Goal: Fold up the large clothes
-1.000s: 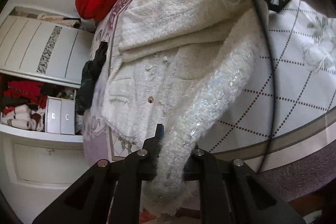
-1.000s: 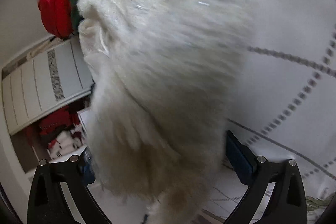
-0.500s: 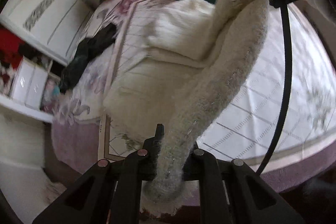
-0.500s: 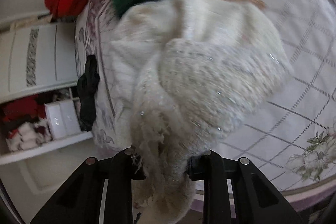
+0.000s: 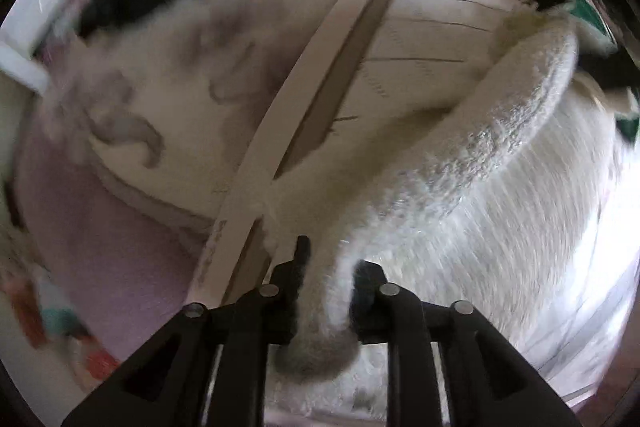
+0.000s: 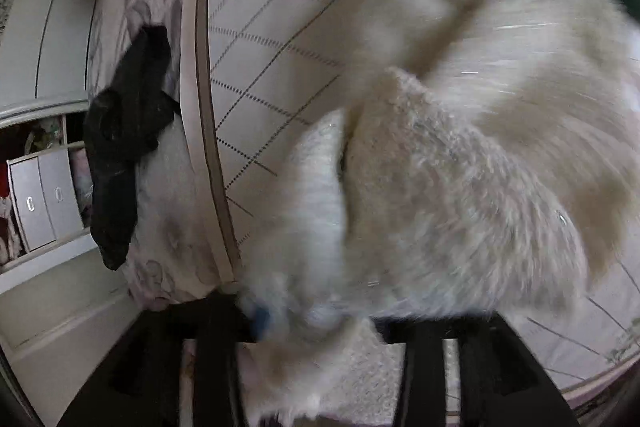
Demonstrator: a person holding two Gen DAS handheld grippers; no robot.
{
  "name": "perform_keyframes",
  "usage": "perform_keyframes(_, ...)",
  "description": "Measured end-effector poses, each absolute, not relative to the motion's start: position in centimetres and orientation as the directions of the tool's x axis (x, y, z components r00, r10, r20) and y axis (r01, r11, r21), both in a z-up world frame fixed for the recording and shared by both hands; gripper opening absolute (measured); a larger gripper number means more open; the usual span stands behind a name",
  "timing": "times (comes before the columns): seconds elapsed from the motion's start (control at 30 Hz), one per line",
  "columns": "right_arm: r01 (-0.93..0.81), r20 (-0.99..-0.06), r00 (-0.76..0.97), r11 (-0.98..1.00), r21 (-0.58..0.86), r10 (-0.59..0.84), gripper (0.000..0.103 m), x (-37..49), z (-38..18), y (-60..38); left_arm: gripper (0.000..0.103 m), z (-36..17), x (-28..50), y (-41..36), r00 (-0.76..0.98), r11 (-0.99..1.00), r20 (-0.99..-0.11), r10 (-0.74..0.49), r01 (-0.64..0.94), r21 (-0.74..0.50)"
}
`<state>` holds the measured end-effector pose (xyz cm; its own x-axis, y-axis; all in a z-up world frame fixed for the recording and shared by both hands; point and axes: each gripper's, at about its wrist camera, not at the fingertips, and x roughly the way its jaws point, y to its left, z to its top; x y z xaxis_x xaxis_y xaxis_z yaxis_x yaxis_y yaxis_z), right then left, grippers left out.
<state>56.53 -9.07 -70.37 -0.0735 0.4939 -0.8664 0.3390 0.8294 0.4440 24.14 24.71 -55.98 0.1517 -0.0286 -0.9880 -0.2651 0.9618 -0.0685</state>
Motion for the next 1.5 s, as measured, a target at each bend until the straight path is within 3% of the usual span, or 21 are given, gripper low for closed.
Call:
perform_keyframes(0.07, 0.328, -0.84, -0.073, 0.809, 0.488, 0.537, 0.068, 56.7, -70.7, -9.9, 0.026, -56.2, 24.5, 26.8, 0.178, 0.926, -0.976, -0.129, -0.33, -0.183)
perform_keyframes(0.13, 0.298, -0.793, -0.015, 0.759, 0.578, 0.61, 0.071, 55.4, -68.8, -12.2, 0.046, -55.2, 24.1, 28.2, 0.231, 0.894, -0.96, -0.161, -0.378, -0.24)
perform_keyframes(0.17, 0.293, -0.792, 0.006, 0.757, 0.585, 0.61, 0.076, 54.6, -68.5, -13.1, 0.072, -54.8, 23.8, 28.8, 0.257, 0.882, -0.951, -0.171, -0.391, -0.264)
perform_keyframes(0.2, 0.288, -0.8, 0.048, 0.758, 0.585, 0.598, 0.082, 53.4, -67.4, -14.5, 0.09, -54.3, 23.4, 29.6, 0.28, 0.864, -0.944, -0.175, -0.416, -0.283)
perform_keyframes(0.3, 0.312, -0.866, 0.106, 0.81, 0.496, 0.489, 0.087, 48.1, -67.0, -19.3, 0.091, -55.1, 23.1, 30.5, 0.276, 0.858, -0.952, -0.134, -0.448, -0.251)
perform_keyframes(0.37, 0.388, -0.876, 0.056, 0.798, 0.461, 0.478, 0.087, 43.4, -70.2, -21.8, 0.091, -56.8, 23.5, 30.3, 0.223, 0.873, -0.968, -0.112, -0.444, -0.203)
perform_keyframes(0.53, 0.522, -0.718, -0.006, 0.614, 0.591, 0.696, 0.086, 37.9, -80.6, -21.1, 0.092, -60.5, 24.3, 29.3, 0.131, 0.901, -0.99, -0.049, -0.422, -0.101)
perform_keyframes(0.6, 0.508, -0.723, 0.063, 0.601, 0.617, 0.688, 0.082, 37.4, -81.1, -20.7, 0.092, -60.8, 23.9, 28.9, 0.117, 0.9, -0.992, -0.049, -0.426, -0.095)
perform_keyframes(0.63, 0.51, -0.733, 0.08, 0.603, 0.613, 0.676, 0.073, 36.9, -80.7, -21.0, 0.092, -60.6, 23.6, 28.6, 0.112, 0.9, -0.993, -0.049, -0.425, -0.092)
perform_keyframes(0.67, 0.507, -0.724, 0.089, 0.595, 0.624, 0.684, 0.025, 36.6, -80.5, -21.3, 0.092, -60.4, 23.1, 28.2, 0.104, 0.904, -0.993, -0.048, -0.418, -0.087)
perform_keyframes(0.77, 0.534, -0.677, 0.117, 0.529, 0.66, 0.726, 0.024, 34.0, -78.8, -24.4, 0.092, -59.5, 20.3, 25.3, 0.06, 0.93, -0.996, -0.065, -0.359, -0.082)
perform_keyframes(0.9, 0.497, -0.766, 0.054, 0.648, 0.577, 0.641, 0.021, 30.9, -75.2, -30.6, 0.092, -59.9, 14.3, 19.1, -0.054, 0.957, -0.989, -0.138, -0.263, -0.12)
perform_keyframes(1.07, 0.383, -0.915, -0.157, 0.877, 0.289, 0.37, 0.022, 29.5, -71.4, -38.1, 0.092, -59.6, 7.6, 11.5, -0.145, 0.973, -0.97, -0.194, -0.154, -0.172)
perform_keyframes(1.13, 0.349, -0.95, -0.093, 0.903, 0.25, 0.299, 0.022, 30.5, -68.3, -39.5, 0.092, -58.9, 6.8, 10.4, -0.136, 0.968, -0.968, -0.212, -0.165, -0.189)
perform_keyframes(1.23, 0.282, -0.928, 0.106, 0.884, 0.372, 0.356, 0.024, 34.2, -63.8, -38.9, 0.092, -57.1, 7.0, 9.7, -0.079, 0.958, -0.972, -0.223, -0.202, -0.204)
perform_keyframes(1.3, 0.245, -0.898, 0.142, 0.864, 0.439, 0.416, 0.024, 37.3, -63.9, -36.9, 0.092, -55.8, 8.3, 9.9, -0.028, 0.949, -0.975, -0.22, -0.237, -0.208)
perform_keyframes(1.43, 0.136, -0.836, 0.212, 0.831, 0.539, 0.507, 0.024, 46.2, -67.0, -28.1, 0.091, -53.5, 10.6, 11.2, 0.073, 0.942, -0.98, -0.187, -0.27, -0.2)
perform_keyframes(1.5, 0.106, -0.8, 0.165, 0.796, 0.596, 0.577, 0.024, 48.9, -71.3, -24.5, 0.091, -53.2, 10.8, 11.2, 0.105, 0.944, -0.978, -0.18, -0.261, -0.202)
